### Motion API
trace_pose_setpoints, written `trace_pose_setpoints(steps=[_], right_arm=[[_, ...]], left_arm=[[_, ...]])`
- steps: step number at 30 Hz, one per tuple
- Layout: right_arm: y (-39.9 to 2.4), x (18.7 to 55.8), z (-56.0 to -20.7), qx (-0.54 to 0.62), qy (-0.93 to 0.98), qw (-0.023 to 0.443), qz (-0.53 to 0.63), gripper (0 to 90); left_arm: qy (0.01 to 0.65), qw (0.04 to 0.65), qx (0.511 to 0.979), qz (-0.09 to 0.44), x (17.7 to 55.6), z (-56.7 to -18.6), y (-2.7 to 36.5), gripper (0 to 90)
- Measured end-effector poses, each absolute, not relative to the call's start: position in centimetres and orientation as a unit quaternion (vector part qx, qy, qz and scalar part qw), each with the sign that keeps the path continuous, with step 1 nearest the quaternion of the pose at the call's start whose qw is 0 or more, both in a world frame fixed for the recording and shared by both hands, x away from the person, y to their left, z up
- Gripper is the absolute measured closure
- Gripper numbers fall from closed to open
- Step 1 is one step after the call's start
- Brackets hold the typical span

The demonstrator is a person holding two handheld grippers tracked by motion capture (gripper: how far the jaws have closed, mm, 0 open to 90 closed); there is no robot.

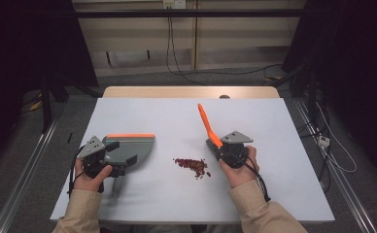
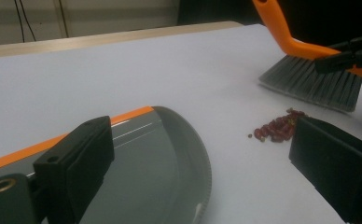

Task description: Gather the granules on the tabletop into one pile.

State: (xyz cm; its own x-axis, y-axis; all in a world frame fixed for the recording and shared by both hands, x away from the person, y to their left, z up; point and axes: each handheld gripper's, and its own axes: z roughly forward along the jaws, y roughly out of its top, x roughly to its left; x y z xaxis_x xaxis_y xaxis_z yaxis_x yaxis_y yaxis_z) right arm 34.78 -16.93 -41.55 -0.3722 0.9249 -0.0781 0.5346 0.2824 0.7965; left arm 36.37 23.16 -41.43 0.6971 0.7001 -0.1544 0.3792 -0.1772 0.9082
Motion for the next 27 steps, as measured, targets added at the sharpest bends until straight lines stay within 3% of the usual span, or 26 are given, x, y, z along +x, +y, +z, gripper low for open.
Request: trace_pose_setpoints(steps=[13, 27], right_arm=[[-12.8, 33.9, -42.5, 0.475, 0.747, 0.258, 0.388, 70.9], [-11.9, 34.3, -42.7, 0.468, 0.743, 0.247, 0.410, 70.9]], left_arm=[[0.360, 0.532, 0.751, 0.153, 36.3, -41.3, 23.2, 6.6], [0.359, 0.530, 0.753, 0.154, 36.3, -41.3, 23.2, 6.6]])
